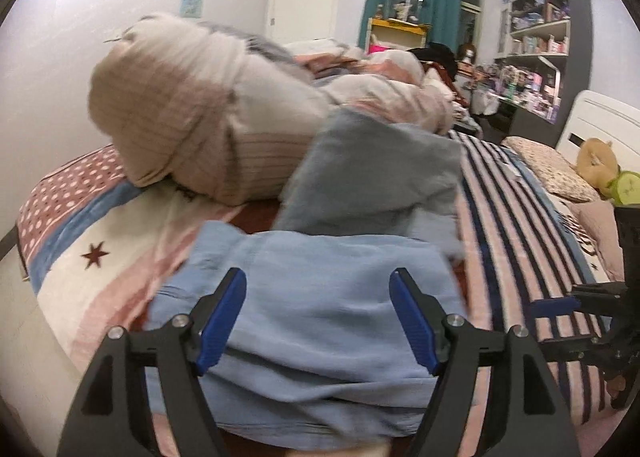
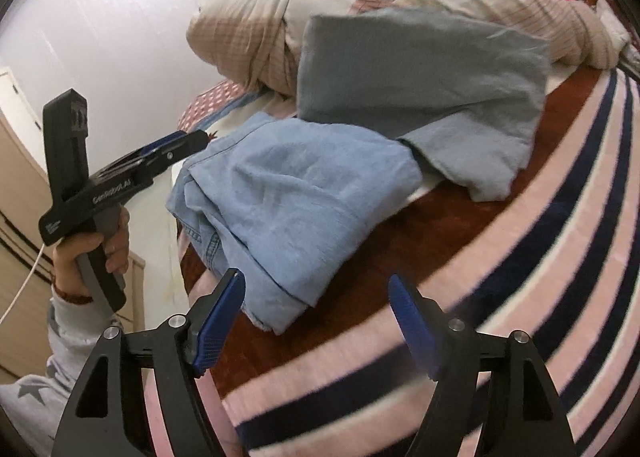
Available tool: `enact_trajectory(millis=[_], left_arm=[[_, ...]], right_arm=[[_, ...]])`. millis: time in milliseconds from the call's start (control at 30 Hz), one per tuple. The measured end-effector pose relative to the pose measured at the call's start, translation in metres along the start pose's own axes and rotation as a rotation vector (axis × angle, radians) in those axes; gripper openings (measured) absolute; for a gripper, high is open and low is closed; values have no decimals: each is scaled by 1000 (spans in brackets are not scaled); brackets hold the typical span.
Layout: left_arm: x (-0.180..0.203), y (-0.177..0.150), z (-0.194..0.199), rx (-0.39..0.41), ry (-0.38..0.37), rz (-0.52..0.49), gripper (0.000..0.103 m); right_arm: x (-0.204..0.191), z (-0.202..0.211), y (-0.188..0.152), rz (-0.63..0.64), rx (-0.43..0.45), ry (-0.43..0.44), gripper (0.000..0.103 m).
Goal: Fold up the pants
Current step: 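Open both grippers and withdraw them from the folded jeans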
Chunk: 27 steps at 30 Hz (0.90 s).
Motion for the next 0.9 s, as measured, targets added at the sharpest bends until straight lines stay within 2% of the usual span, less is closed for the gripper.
enact_trajectory(millis=[133,333,500,600,733,767,900], left_arm=[[39,0,9,17,-32,-37,76],[100,0,24,57,-64,-108,82],[147,-2,31,88,-102,-146,84],[172,-4,36,118,-112,-166,90],[200,-8,40,203,-137,-178,96],[206,-10,41,222,-138,-186,96],[225,-13,39,250,-160,-212,97]], right_arm=[[16,30,-13,-32,51,-27,81],[42,79,-34,-75,142,-104,89],[60,111,-59,-108,209,-166,89],[67,126,-72,-116,252,-212,97],[73,150,-93,-103,353,-340,98],[73,156,-98,-100,385,-375,103],[72,179,-114,-86,492,-516,102]])
Point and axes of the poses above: each gripper's, at about its wrist camera, not at the fingertips, and z roughly against the way its jaws point, x to its right, y to its top, the point moved 3 cm from there along -z, roughly the way its jaws point, and after that the axes turned 2 degrees about z, right-handed, at the moved point
